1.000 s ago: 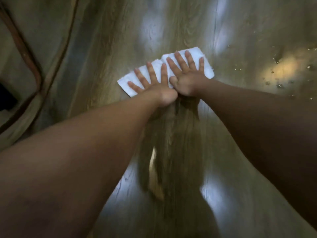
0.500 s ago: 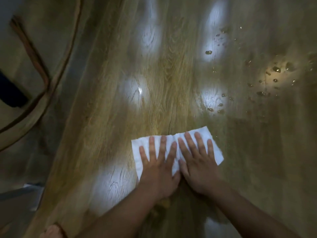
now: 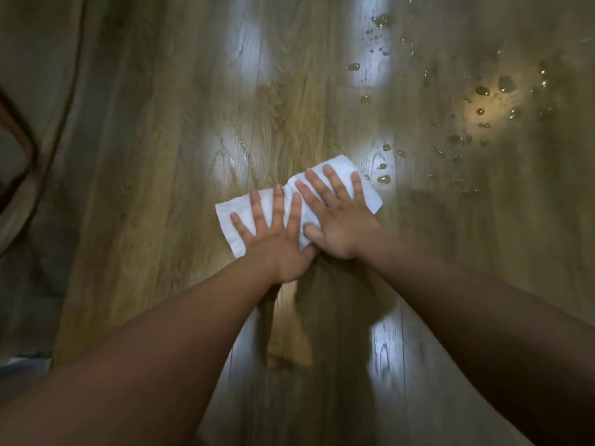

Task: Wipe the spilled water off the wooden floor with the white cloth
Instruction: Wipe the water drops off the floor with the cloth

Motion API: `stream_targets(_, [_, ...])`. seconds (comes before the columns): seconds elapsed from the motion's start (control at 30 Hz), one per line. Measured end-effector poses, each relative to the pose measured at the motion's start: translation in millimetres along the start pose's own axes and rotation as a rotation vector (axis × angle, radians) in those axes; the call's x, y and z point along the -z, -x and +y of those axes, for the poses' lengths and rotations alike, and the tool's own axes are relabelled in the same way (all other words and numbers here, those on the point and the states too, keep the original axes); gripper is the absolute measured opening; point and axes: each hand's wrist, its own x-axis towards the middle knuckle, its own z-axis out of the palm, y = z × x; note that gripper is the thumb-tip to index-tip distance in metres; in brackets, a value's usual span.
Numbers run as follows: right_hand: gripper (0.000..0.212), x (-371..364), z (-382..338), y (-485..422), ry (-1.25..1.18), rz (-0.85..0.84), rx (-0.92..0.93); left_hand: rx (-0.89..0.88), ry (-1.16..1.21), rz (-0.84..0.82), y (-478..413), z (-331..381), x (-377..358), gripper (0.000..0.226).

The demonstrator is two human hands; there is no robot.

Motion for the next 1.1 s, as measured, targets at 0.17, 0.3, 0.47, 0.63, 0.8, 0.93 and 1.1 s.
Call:
stream_targets(0.17, [0.077,-7.5,-8.6,33.3,-0.077,-0.003,-0.057,-0.033,-0.009,0.025,7.8,-3.7,-3.9,0.085])
stream_targets(0.3, [0.069,-37.3,-14.2,114.2,-0.132,0.094,-0.074,-0.182,-0.024,0.154,57.2,0.3,-44.7,0.082])
stream_targets(0.47, [0.065,-75.4,-47.9,217.6,-0.138,0.066,-0.075,-0.315,-0.067,0.121,146.2,18.3,-99.1,0.074])
stream_targets(0.63, [0.06,-85.2,-57.6,240.3,-0.15,0.038,-0.11,-0.323,-0.108,0.035,163.2,16.7,-107.2,0.075])
stream_targets(0.8, [0.06,-76.1,-46.1,215.8,-0.171,0.061,-0.15,-0.407,-0.133,0.076,141.3,2.2,-95.8,0.077])
stream_targets(0.93, [0.06,-67.6,-26.5,195.4,-0.135,0.088,-0.086,-0.48,-0.16,0.112,109.7,-8.1,-79.8,0.074])
stream_targets(1.1, [0.064,-55.1,5.5,148.8,-0.072,0.079,-0.051,-0.471,-0.254,0.115,52.1,-9.8,-47.3,0.077])
